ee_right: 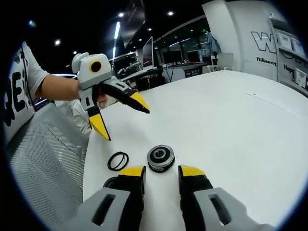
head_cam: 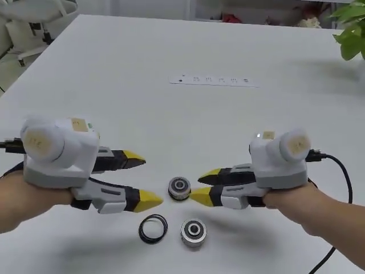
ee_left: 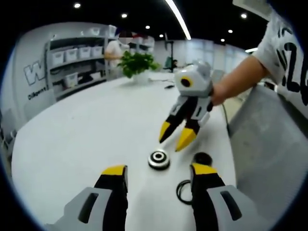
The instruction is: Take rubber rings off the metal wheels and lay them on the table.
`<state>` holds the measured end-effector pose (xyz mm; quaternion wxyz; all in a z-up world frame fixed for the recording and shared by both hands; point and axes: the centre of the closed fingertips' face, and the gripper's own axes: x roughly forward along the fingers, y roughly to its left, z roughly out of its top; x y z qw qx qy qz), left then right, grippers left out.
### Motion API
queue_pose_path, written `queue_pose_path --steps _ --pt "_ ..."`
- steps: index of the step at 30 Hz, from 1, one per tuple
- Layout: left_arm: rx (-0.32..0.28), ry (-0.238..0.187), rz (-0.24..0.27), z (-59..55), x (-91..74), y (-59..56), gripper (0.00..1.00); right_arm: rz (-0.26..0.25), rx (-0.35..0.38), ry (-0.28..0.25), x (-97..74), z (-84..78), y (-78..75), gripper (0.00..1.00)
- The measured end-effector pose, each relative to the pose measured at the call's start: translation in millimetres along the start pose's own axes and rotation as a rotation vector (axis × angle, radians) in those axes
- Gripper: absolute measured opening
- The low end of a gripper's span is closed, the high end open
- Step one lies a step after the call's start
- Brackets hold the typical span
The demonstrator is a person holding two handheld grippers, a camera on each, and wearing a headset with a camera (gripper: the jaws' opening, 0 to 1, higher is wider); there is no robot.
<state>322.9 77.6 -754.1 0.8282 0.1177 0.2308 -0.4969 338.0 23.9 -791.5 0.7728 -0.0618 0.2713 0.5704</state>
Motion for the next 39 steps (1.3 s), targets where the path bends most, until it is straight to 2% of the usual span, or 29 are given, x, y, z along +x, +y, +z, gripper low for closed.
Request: queue_pose_path --steps 9,19,24,27,33,39 --pt "-0.026 0.007 -0.005 -2.2 17.2 1.1 0.48 0.007 -0.021 0.012 8.5 -5.8 -2.4 0.19" --pt "-0.071 0.010 -0.004 -6.1 35.1 4.9 0.36 0.009 -0.005 0.012 13.7 -9.7 -5.0 0.16" --pt "-0.063 0.018 -0.009 -6.9 42.7 1.5 0.31 0.010 -0.001 0.008 13.9 -9.7 -5.1 0.16" --pt "-0.055 0.037 -0.022 -10.6 46.4 0.2 0.27 0.012 -0.001 0.005 14.0 -9.8 -4.5 0.15" --pt "-0.041 0.046 -0.014 -10.8 50.1 3.4 0.21 0.011 -0.001 0.003 14.0 -9.7 -5.2 0.14" --pt "0.021 0.064 -0.017 -9.2 54.8 2.3 0.16 0.008 0.004 -0.003 14.3 -9.6 -6.1 0.13"
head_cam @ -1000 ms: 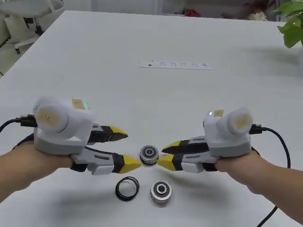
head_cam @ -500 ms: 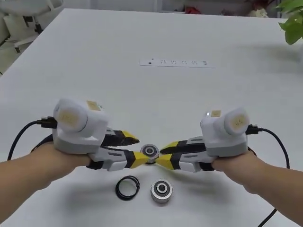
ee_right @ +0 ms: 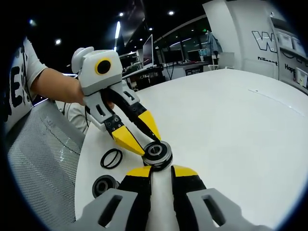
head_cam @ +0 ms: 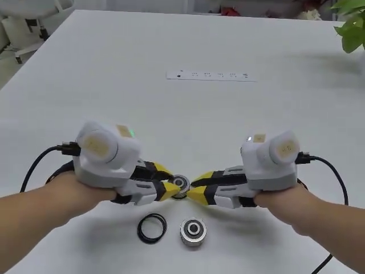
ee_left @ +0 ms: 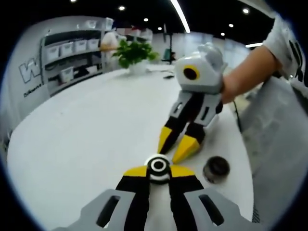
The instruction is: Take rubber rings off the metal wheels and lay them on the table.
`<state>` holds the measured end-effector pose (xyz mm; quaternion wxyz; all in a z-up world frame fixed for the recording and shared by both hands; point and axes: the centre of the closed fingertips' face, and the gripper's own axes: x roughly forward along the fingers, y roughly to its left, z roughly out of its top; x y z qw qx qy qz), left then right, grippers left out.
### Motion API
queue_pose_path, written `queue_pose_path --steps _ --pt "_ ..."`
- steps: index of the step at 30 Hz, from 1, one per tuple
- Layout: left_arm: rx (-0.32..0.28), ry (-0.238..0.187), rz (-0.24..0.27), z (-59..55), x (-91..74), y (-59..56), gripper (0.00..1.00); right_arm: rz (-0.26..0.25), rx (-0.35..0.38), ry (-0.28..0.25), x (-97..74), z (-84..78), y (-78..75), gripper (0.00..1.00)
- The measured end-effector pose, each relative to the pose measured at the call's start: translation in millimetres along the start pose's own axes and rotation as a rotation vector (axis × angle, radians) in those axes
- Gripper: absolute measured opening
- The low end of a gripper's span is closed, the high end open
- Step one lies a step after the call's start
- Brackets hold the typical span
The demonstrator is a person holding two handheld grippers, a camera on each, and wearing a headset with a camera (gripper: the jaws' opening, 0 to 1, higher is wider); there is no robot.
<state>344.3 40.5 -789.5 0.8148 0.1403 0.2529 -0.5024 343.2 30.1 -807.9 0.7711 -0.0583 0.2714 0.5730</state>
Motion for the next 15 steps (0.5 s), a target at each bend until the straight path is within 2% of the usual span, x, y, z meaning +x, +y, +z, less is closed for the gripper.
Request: queue_pose_path --steps 2,5,6,7,11,15 --pt "0.038 0.012 0.012 0.3 1.1 0.9 0.14 0.000 0.000 -0.002 0.1 0.1 0.2 0.13" --pt "0.044 0.015 0.017 1.2 3.9 -0.7 0.14 0.003 -0.004 -0.004 0.6 0.2 0.8 0.11" --pt "0.044 0.015 0.020 1.5 4.2 -0.9 0.14 0.019 0.002 0.006 1.1 -1.7 5.0 0.10" --pt "0.047 0.015 0.023 1.2 4.0 -0.5 0.14 0.006 -0.015 -0.002 1.5 0.4 2.7 0.10" --pt "0.011 0.002 0.028 1.0 3.5 0.8 0.14 0.007 0.003 -0.003 1.5 -0.4 2.8 0.09" --pt "0.018 0.002 0.036 1.1 3.7 0.4 0.14 -0.003 0.033 -0.010 1.4 -0.3 2.2 0.07"
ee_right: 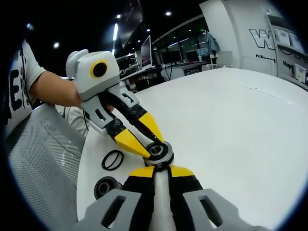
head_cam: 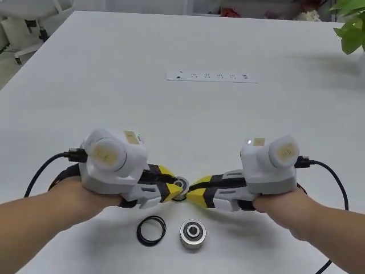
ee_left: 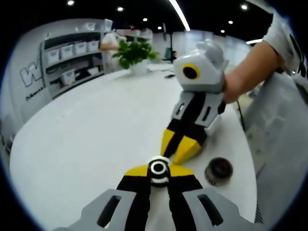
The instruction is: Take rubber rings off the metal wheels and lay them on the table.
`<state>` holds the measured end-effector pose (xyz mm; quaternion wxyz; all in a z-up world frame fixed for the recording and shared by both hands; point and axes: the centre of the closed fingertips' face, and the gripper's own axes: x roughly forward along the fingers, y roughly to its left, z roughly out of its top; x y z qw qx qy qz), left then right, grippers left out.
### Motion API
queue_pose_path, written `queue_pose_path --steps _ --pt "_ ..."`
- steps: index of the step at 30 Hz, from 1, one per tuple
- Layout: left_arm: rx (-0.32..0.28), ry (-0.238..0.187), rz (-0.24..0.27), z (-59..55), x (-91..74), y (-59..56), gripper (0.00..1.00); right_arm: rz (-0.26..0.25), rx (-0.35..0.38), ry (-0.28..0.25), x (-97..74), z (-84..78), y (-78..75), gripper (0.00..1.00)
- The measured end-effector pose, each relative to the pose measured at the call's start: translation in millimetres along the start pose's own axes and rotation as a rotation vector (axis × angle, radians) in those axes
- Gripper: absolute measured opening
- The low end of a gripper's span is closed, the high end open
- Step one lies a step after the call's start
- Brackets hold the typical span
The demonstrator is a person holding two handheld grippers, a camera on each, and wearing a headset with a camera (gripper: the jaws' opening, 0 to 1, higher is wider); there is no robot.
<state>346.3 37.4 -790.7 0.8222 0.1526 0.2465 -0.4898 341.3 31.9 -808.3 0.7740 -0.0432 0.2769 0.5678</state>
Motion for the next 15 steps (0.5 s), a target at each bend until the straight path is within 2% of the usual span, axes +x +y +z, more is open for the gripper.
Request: queue_pose_path --steps 2,4,10,15 --pt "0.003 -0.003 0.008 -0.4 0.1 0.0 0.14 -0.007 0.045 0.000 -0.7 -1.9 -1.6 0.02" --pt "0.002 -0.006 0.013 -0.4 0.2 0.1 0.14 -0.007 0.058 -0.011 -0.6 -1.2 -3.2 0.01" --pt "0.027 -0.006 0.034 -0.7 0.9 0.0 0.13 -0.011 0.259 -0.072 -2.2 -0.6 -7.1 0.00" --pt "0.029 -0.009 0.045 -0.4 1.6 0.1 0.13 -0.008 0.322 -0.099 -6.4 0.0 -9.7 0.00"
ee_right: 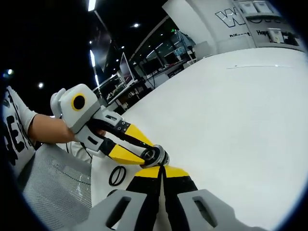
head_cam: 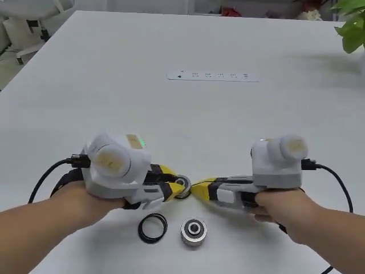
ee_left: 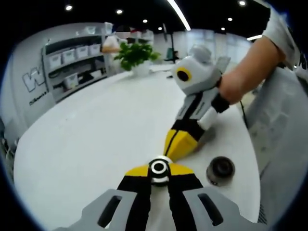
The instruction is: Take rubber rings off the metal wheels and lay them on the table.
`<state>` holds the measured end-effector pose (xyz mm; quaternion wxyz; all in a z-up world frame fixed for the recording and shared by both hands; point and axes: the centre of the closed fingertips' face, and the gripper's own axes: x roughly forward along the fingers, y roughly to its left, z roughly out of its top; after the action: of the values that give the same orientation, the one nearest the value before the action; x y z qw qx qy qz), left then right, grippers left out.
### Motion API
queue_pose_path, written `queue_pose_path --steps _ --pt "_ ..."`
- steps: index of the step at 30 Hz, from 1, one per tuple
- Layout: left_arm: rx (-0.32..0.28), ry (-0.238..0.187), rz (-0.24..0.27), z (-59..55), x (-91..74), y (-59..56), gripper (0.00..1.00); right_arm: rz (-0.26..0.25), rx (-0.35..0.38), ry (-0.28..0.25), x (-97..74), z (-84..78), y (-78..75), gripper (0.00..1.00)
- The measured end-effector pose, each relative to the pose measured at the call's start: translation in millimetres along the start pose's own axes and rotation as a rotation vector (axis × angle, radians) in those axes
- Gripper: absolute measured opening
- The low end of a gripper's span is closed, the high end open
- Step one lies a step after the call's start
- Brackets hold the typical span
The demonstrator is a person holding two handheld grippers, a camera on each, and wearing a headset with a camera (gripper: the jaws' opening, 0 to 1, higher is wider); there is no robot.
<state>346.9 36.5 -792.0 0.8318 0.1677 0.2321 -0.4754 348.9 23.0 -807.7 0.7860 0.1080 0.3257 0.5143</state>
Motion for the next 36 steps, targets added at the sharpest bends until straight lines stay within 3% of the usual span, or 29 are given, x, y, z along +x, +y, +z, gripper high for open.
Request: queue_pose_path --steps 3,4,6,9,14,25,30,32,36 --pt "0.000 0.002 0.003 -0.2 0.2 -0.3 0.13 0.004 0.030 -0.021 -0.8 3.4 0.9 0.00" --pt "-0.001 0.003 0.004 -0.2 0.4 -0.3 0.13 -0.008 0.050 -0.051 -2.6 8.9 -1.6 0.00" --pt "-0.002 0.003 0.007 0.0 0.8 -0.8 0.13 0.018 0.095 -0.070 -2.9 13.4 1.9 0.00" --pt "-0.007 0.007 0.013 -0.1 0.7 -1.0 0.13 0.009 0.061 -0.059 -2.9 12.0 1.5 0.00" --pt "-0.006 0.014 0.021 0.0 1.3 -1.1 0.13 0.014 0.079 -0.063 -2.9 14.0 4.5 0.00" --pt "0.001 0.016 0.028 0.3 1.9 -1.1 0.13 0.025 0.033 -0.046 -0.2 14.6 13.0 0.00" --pt "0.002 0.019 0.023 0.6 2.4 -2.7 0.13 0.036 0.038 -0.039 1.7 13.6 16.7 0.00" --pt "0.003 0.020 0.023 0.9 2.6 -3.1 0.13 0.076 0.045 -0.060 2.6 18.0 22.6 0.00" --pt "0.003 0.019 0.023 0.9 2.8 -3.3 0.13 0.064 0.031 -0.043 1.6 16.4 22.2 0.00"
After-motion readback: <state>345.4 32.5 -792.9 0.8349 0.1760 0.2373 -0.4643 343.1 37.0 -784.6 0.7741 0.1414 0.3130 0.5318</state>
